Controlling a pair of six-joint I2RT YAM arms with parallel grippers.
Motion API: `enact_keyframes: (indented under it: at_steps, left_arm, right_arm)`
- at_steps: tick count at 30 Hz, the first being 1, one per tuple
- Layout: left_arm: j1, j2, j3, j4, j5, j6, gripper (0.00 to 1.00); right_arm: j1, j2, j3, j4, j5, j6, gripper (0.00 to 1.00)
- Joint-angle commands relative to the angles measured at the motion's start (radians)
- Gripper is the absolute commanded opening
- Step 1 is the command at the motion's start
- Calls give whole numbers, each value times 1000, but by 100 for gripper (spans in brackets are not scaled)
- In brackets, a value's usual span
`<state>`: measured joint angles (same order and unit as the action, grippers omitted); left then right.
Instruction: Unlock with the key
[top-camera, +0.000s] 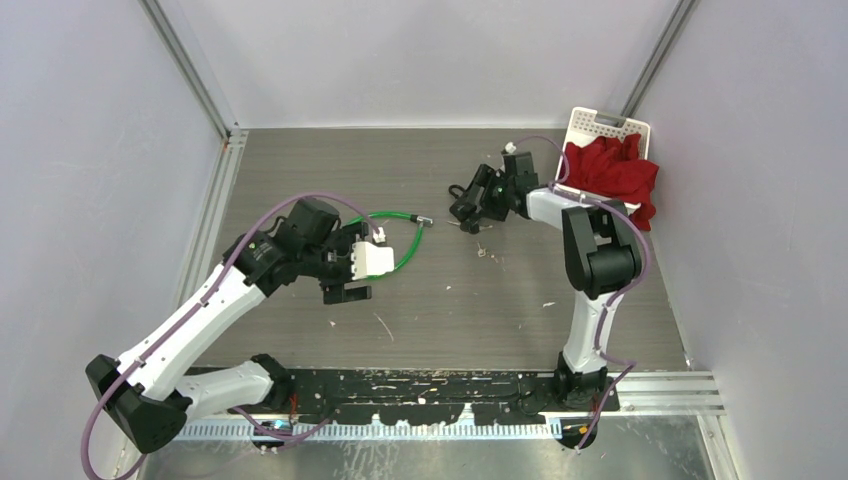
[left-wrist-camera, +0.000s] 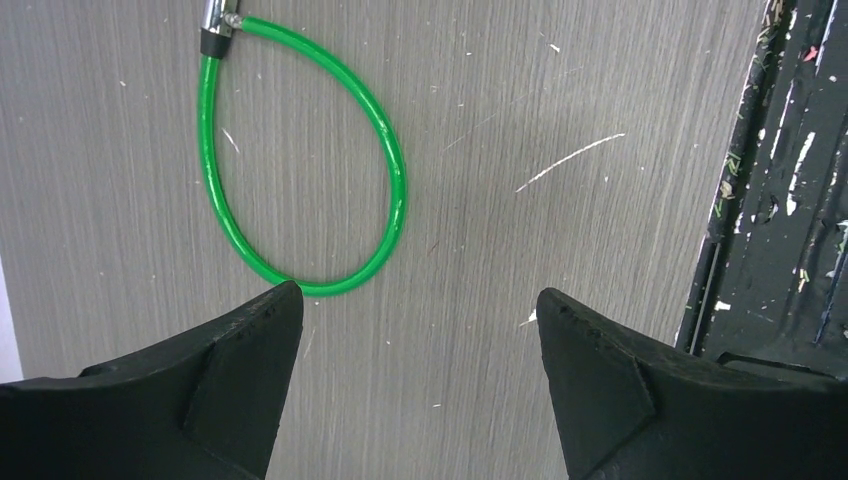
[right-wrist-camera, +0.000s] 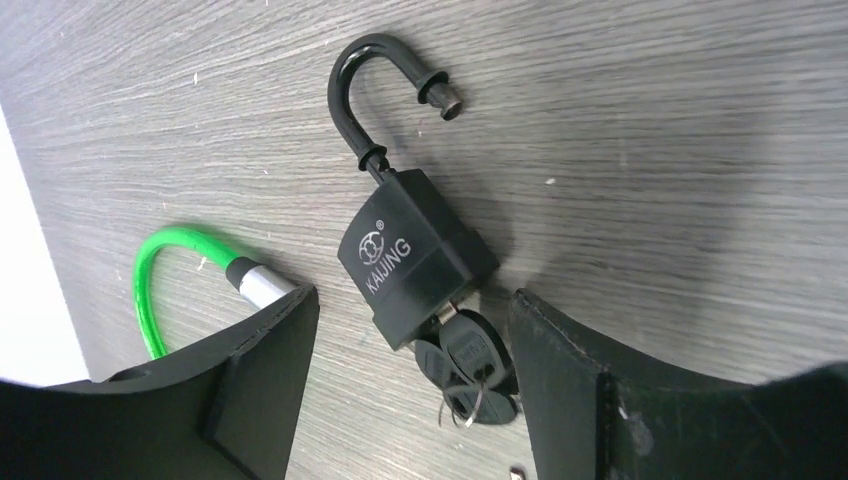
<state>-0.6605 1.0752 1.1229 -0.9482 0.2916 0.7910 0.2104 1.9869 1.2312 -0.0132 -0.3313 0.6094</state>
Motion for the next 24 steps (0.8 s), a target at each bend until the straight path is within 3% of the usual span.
enact_keyframes:
  at_steps: [1, 9, 14, 20, 24]
  left_arm:
    - [4, -25, 35, -1, 40, -20, 86]
    - [4, -10, 57, 3, 45, -53, 87]
    - [5, -4, 66, 11, 38, -56, 87]
    - [4, -15, 55, 11, 41, -65, 87]
    - [4, -23, 53, -2, 41, -63, 86]
  right_arm:
    - [-20, -117, 27, -65, 76, -91, 75]
    - [-13, -285, -37, -125, 193, -217, 74]
    - [107, -432, -198, -133, 319, -309, 67]
    - [170, -483, -353, -111, 369, -305, 59]
    - [183, -455, -361, -115, 393, -316, 55]
